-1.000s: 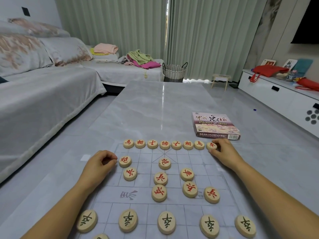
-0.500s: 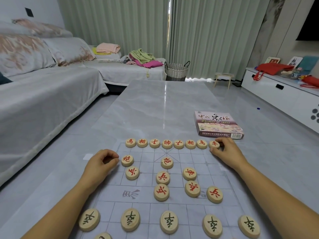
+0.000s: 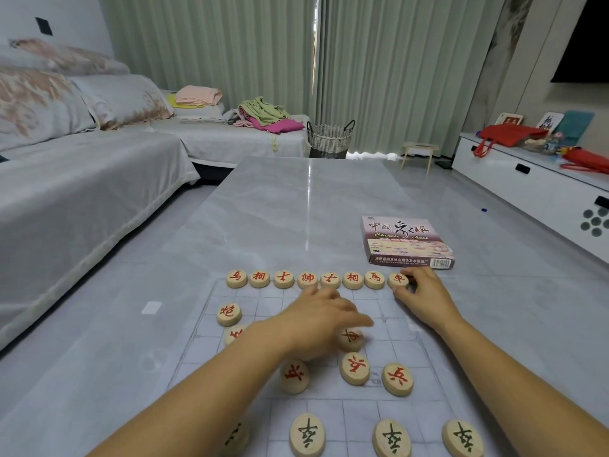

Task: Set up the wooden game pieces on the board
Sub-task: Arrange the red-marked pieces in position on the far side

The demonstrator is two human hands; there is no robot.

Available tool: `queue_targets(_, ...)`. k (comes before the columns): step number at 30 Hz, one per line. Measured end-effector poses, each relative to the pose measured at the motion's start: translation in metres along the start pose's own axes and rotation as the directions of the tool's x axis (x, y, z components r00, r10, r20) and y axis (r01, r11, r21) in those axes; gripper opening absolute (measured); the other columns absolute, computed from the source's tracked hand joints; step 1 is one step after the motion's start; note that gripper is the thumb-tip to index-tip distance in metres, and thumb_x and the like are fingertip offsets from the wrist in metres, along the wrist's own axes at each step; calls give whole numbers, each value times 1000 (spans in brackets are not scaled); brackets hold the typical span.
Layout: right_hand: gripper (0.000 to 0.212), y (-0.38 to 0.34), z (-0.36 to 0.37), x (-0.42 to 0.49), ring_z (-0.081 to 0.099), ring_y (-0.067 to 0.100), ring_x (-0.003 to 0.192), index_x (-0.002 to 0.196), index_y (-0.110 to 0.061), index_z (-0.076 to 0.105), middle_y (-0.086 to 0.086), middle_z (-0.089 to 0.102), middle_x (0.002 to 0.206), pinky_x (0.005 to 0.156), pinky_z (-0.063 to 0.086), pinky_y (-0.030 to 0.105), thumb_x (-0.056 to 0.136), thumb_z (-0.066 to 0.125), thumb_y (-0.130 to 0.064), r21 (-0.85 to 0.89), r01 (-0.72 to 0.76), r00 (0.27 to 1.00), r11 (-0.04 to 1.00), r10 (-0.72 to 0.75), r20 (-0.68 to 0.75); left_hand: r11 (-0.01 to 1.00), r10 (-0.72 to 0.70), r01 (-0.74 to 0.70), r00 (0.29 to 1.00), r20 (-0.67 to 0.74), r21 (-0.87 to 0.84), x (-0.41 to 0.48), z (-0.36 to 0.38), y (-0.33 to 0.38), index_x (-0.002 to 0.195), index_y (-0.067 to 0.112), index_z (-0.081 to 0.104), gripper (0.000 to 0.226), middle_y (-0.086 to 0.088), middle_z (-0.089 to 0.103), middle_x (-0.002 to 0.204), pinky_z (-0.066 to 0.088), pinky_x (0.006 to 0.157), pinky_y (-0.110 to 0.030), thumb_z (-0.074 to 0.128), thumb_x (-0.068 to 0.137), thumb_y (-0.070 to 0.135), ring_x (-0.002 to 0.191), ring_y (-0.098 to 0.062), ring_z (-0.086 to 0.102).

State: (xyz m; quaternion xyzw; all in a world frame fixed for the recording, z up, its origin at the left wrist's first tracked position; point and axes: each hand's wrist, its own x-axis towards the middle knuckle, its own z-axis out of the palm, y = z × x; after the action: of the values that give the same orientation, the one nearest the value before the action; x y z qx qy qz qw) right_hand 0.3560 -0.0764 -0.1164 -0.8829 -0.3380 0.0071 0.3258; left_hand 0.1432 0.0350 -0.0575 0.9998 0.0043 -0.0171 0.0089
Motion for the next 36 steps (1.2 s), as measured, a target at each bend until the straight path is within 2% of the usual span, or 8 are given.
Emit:
queue_targets(4, 41, 1, 0, 0, 49, 26, 114, 121, -8, 55, 12, 51, 124, 97, 41, 35, 84, 62, -24, 15, 10, 1000, 1000, -10, -12, 994, 24, -36, 994, 107, 106, 19, 10, 6, 132, 29, 45, 45, -4, 46, 135, 29, 95, -37, 49, 91, 11, 119, -25, 40)
queue_targets(7, 40, 2, -1, 0, 49, 26, 114, 121, -9, 55, 12, 51, 124, 97, 41, 35, 85, 61, -25, 6, 19, 1000, 1000, -19, -13, 994, -55, 51, 998, -41, -94, 11, 7, 1, 129, 26, 49, 36, -4, 53, 125, 33, 96, -38, 46, 93, 30, 115, -24, 46)
queue_targets(9, 39, 2, -1, 0, 49, 26, 114, 121, -9, 56, 13, 52, 123, 96, 40, 35, 86, 61, -25, 0, 24, 1000, 1000, -24, -16, 939, -226, 182, 966, -127, -292, -4, 5, -21, 129, 26, 47, 40, -1, 54, 122, 39, 95, -35, 51, 90, 33, 110, -21, 51)
queue_targets(13, 39, 2, -1, 0, 50, 26, 112, 121, -9, 56, 13, 53, 122, 94, 41, 36, 86, 61, -25, -30, 30, 999, 999, -31, -22, 710, -661, 525, 726, -187, -470, -52, 13, -100, 101, 21, 54, 26, 0, 59, 103, 42, 76, -29, 63, 80, 32, 96, -23, 59)
queue_targets(16, 37, 1, 0, 1, 50, 26, 110, 118, -8, 58, 13, 54, 120, 92, 41, 36, 85, 61, -24, -34, 40, 999, 999, -41, -34, 544, -817, 671, 560, -137, -504, -86, 26, -146, 101, 18, 58, 26, -3, 59, 106, 42, 80, -30, 68, 78, 27, 99, -24, 57)
queue_targets(20, 35, 2, 1, 1, 50, 26, 108, 116, -8, 59, 14, 56, 117, 89, 41, 36, 85, 62, -24, -39, 51, 998, 998, -52, -40, 470, -867, 681, 477, -148, -562, -90, 43, -164, 115, 19, 60, 38, -5, 60, 119, 44, 94, -39, 68, 80, 32, 106, -24, 55)
queue_targets(26, 36, 2, 1, 2, 50, 25, 107, 116, -9, 59, 13, 56, 117, 89, 41, 36, 85, 63, -24, -59, 62, 998, 996, -64, -28, 462, -867, 606, 462, -186, -648, -77, 51, -166, 115, 24, 63, 37, -1, 62, 122, 39, 99, -39, 68, 80, 33, 111, -21, 56)
queue_targets(36, 32, 2, 1, 1, 48, 20, 98, 112, -7, 61, 13, 56, 111, 85, 40, 34, 84, 64, -21, -33, 79, 996, 996, -81, -38, 435, -890, 621, 408, -205, -652, -72, 54, -166, 111, 25, 62, 36, -1, 64, 115, 34, 94, -37, 69, 78, 37, 109, -20, 54)
